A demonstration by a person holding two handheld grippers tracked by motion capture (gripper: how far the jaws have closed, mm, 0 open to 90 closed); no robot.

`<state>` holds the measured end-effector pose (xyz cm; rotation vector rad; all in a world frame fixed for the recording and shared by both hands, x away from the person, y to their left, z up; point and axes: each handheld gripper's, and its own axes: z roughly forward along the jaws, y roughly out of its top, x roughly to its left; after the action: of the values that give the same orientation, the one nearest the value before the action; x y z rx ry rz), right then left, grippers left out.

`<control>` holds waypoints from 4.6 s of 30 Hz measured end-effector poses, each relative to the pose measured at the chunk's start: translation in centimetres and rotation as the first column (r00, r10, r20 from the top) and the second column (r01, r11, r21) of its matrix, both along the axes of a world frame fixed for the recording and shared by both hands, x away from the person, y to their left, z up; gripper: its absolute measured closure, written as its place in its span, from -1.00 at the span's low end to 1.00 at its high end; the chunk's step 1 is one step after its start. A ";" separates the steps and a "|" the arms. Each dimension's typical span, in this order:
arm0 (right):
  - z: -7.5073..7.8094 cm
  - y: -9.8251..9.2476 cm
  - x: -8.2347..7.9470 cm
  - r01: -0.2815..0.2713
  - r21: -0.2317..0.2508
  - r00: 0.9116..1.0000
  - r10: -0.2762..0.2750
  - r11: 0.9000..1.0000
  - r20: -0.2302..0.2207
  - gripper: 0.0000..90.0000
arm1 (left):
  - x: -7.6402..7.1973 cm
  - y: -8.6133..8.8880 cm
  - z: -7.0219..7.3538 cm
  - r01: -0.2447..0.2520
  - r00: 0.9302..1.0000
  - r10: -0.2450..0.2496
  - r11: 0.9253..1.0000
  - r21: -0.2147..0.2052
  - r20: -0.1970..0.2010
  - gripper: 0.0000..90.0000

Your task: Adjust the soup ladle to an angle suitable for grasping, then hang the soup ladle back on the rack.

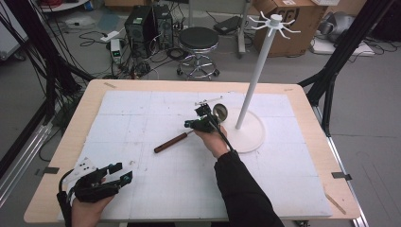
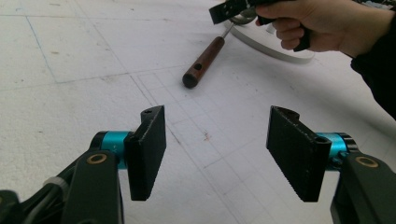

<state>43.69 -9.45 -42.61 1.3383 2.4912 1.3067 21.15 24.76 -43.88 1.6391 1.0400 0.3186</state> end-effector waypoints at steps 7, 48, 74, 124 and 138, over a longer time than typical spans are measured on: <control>-0.9 1.3 -0.1 -0.034 -0.045 0.999 0.034 0.998 -0.008 0.99 | 0.0 -0.1 0.0 0.003 1.000 -0.003 1.000 0.001 0.000 -0.15; -1.1 -0.5 -8.0 -0.064 -0.178 0.998 0.066 0.982 0.007 0.98 | 0.2 -1.5 0.3 0.041 0.999 -0.041 0.999 0.018 0.010 -0.15; -2.3 6.2 -12.3 -0.342 -0.023 0.940 0.342 0.939 -0.025 0.99 | 0.2 -1.5 0.4 0.039 0.999 -0.039 0.999 0.013 0.016 -0.15; 3.2 -14.8 -19.0 -0.052 0.258 0.968 -0.015 0.965 0.252 -0.57 | 0.9 -2.8 0.6 0.100 0.993 -0.099 0.995 -0.011 0.069 -0.15; 3.4 -9.7 -15.3 -0.101 0.316 0.988 0.058 0.943 0.143 -0.38 | 0.8 -2.7 0.7 0.095 0.992 -0.094 0.995 -0.012 0.079 -0.15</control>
<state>28.39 -19.18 -39.22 1.1608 2.3392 1.8221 21.92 22.06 -43.16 1.6434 0.9014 0.3085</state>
